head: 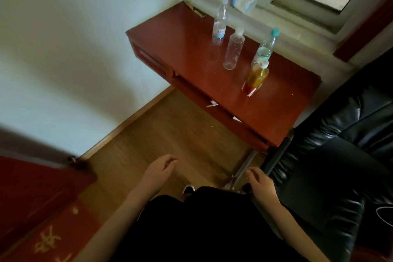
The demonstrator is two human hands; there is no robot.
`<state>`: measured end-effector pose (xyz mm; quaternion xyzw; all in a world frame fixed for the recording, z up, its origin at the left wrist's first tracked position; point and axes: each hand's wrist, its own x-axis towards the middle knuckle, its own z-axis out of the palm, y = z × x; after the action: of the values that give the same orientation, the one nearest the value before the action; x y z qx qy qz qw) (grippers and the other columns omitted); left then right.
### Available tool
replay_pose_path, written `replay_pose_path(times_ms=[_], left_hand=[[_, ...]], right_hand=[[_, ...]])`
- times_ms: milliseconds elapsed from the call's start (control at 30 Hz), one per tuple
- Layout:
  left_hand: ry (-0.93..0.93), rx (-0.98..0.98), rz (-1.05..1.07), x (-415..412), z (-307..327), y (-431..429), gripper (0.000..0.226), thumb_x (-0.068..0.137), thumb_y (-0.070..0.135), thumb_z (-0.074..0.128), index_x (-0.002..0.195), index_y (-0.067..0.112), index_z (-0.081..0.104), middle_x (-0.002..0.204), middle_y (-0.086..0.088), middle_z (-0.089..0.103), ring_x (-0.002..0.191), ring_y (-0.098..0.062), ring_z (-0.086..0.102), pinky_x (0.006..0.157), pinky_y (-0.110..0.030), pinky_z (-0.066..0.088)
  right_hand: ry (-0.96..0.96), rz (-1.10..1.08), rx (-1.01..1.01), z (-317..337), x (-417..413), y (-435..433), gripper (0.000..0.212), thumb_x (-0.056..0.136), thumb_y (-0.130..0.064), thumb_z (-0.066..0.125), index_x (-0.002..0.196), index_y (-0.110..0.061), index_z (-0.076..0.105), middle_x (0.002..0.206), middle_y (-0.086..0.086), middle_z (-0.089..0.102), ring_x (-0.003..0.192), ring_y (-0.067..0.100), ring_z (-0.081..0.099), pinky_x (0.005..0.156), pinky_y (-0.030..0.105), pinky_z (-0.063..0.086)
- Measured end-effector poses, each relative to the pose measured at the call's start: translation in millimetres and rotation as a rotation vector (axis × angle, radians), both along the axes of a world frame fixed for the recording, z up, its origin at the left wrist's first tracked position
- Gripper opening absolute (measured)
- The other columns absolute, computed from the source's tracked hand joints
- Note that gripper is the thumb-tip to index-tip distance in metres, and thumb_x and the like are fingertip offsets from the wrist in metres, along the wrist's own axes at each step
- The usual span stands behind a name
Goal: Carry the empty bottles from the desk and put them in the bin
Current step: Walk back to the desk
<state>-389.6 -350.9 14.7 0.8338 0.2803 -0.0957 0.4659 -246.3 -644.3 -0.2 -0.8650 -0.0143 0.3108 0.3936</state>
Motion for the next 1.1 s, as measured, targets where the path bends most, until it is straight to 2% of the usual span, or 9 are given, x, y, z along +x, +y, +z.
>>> replay_pose_path(times_ms=[100, 300, 467, 533, 600, 733, 867, 967, 1100], left_hand=[[-0.007, -0.017, -0.094, 58.8, 6.6, 22.5, 0.022, 0.097, 0.036, 0.046, 0.111, 0.026, 0.060, 0.102, 0.012, 0.063, 0.093, 0.001, 0.057, 0.075, -0.019, 0.044], [0.021, -0.069, -0.132, 130.3, -2.8, 41.4, 0.020, 0.097, 0.030, 0.048, 0.112, 0.025, 0.059, 0.101, 0.012, 0.063, 0.096, -0.003, 0.058, 0.081, -0.021, 0.047], [0.051, -0.076, -0.098, 178.9, -13.7, 60.1, 0.016, 0.097, 0.029, 0.049, 0.109, 0.027, 0.059, 0.101, 0.010, 0.064, 0.096, -0.005, 0.059, 0.083, -0.019, 0.047], [0.036, -0.051, -0.088, 201.0, -11.5, 67.3, 0.013, 0.097, 0.029, 0.050, 0.107, 0.029, 0.059, 0.100, 0.014, 0.063, 0.094, -0.001, 0.058, 0.075, -0.011, 0.041], [0.020, -0.035, -0.081, 226.6, -4.9, 75.5, 0.014, 0.097, 0.029, 0.050, 0.108, 0.030, 0.058, 0.100, 0.015, 0.062, 0.095, 0.002, 0.057, 0.071, -0.010, 0.039], [-0.031, -0.019, -0.034, 280.8, 6.8, 89.4, 0.020, 0.097, 0.033, 0.049, 0.113, 0.028, 0.058, 0.105, 0.012, 0.063, 0.093, 0.002, 0.056, 0.071, -0.015, 0.040], [-0.060, -0.088, -0.012, 336.1, 14.4, 97.9, 0.040, 0.094, 0.036, 0.054, 0.131, 0.022, 0.048, 0.112, 0.009, 0.060, 0.098, -0.001, 0.056, 0.077, -0.020, 0.042], [-0.059, -0.124, -0.019, 378.3, 16.8, 104.0, 0.061, 0.090, 0.038, 0.060, 0.143, 0.021, 0.035, 0.129, 0.004, 0.053, 0.111, -0.013, 0.056, 0.088, -0.028, 0.045], [-0.062, -0.219, -0.013, 433.7, 10.9, 113.5, 0.084, 0.081, 0.034, 0.073, 0.149, 0.021, 0.025, 0.149, -0.001, 0.040, 0.131, -0.021, 0.045, 0.107, -0.040, 0.039]], right_hand=[[0.012, -0.070, -0.007, 5.0, 22.7, 15.0, 0.016, 0.098, -0.033, 0.049, 0.100, -0.025, 0.063, 0.089, -0.001, 0.067, 0.080, 0.018, 0.064, 0.065, 0.026, 0.046], [0.039, -0.136, -0.042, -4.6, 76.0, 33.6, 0.021, 0.098, -0.035, 0.048, 0.108, -0.023, 0.062, 0.093, -0.002, 0.067, 0.085, 0.014, 0.063, 0.073, 0.030, 0.048], [0.044, -0.130, -0.017, 2.6, 144.4, 56.7, 0.024, 0.100, -0.034, 0.046, 0.112, -0.019, 0.061, 0.092, 0.000, 0.069, 0.076, 0.017, 0.065, 0.063, 0.025, 0.046], [0.010, -0.132, -0.007, 7.6, 175.7, 66.8, 0.024, 0.099, -0.034, 0.048, 0.113, -0.021, 0.061, 0.095, -0.003, 0.069, 0.083, 0.019, 0.066, 0.064, 0.025, 0.046], [-0.049, -0.152, 0.011, 13.3, 207.2, 78.9, 0.025, 0.097, -0.033, 0.052, 0.116, -0.021, 0.061, 0.097, -0.007, 0.066, 0.092, 0.017, 0.064, 0.067, 0.022, 0.046], [-0.195, -0.218, 0.059, 21.5, 257.1, 99.5, 0.049, 0.087, -0.036, 0.065, 0.131, -0.023, 0.049, 0.112, -0.008, 0.059, 0.100, 0.009, 0.060, 0.077, 0.020, 0.046], [-0.287, -0.282, 0.054, 24.3, 289.9, 112.1, 0.084, 0.073, -0.044, 0.078, 0.142, -0.029, 0.033, 0.136, -0.005, 0.045, 0.119, 0.012, 0.050, 0.092, 0.030, 0.048], [-0.255, -0.325, 0.068, 19.5, 302.6, 120.3, 0.101, 0.064, -0.043, 0.085, 0.145, -0.035, 0.025, 0.145, -0.002, 0.037, 0.130, 0.014, 0.041, 0.102, 0.040, 0.044], [-0.197, -0.367, 0.105, 8.6, 316.3, 139.0, 0.104, 0.059, -0.034, 0.090, 0.142, -0.034, 0.030, 0.139, -0.008, 0.040, 0.118, 0.007, 0.045, 0.091, 0.028, 0.041]])
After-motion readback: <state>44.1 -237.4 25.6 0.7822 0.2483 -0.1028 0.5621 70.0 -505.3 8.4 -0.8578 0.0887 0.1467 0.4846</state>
